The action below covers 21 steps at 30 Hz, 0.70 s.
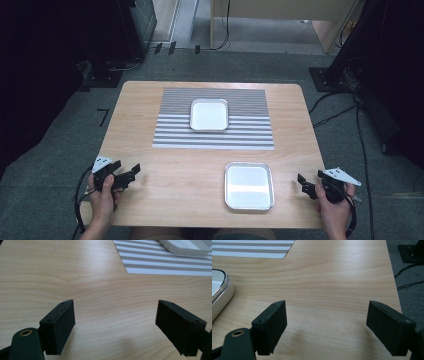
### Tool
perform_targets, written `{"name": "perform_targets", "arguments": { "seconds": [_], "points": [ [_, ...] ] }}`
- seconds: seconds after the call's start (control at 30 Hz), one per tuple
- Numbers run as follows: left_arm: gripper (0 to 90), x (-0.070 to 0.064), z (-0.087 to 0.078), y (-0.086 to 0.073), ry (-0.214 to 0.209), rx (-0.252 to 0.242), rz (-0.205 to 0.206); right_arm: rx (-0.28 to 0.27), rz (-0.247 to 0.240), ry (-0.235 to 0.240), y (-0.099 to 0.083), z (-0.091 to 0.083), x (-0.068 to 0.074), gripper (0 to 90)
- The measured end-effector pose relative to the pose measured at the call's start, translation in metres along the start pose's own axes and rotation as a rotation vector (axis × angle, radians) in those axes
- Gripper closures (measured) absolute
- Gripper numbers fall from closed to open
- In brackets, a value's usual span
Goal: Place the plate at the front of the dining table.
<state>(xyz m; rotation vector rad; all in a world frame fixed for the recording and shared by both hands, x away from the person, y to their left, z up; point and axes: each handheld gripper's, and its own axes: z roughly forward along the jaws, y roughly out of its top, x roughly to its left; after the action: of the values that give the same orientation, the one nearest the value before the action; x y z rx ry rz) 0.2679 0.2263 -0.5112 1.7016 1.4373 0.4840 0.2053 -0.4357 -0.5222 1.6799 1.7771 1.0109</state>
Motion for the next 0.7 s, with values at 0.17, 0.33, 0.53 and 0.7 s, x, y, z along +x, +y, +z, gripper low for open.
{"name": "perform_targets", "arguments": {
  "seconds": [0.17, 0.33, 0.53, 0.7],
  "points": [
    [15.8, 0.006, -0.009, -0.007, 0.019, 0.015, 0.002, 0.015, -0.017, -0.012, -0.002, -0.002, 0.003, 16.8],
    [15.8, 0.01, -0.016, -0.013, 0.034, 0.03, 0.009, 0.055, -0.052, -0.025, -0.005, -0.002, 0.009, 16.7],
    [15.8, 0.013, -0.024, -0.019, 0.056, 0.048, 0.026, 0.085, -0.081, -0.057, -0.008, -0.002, 0.016, 16.5],
    [15.8, 0.015, -0.029, -0.023, 0.074, 0.059, 0.044, 0.087, -0.085, -0.066, -0.008, -0.003, 0.018, 16.3]
  ]
}}
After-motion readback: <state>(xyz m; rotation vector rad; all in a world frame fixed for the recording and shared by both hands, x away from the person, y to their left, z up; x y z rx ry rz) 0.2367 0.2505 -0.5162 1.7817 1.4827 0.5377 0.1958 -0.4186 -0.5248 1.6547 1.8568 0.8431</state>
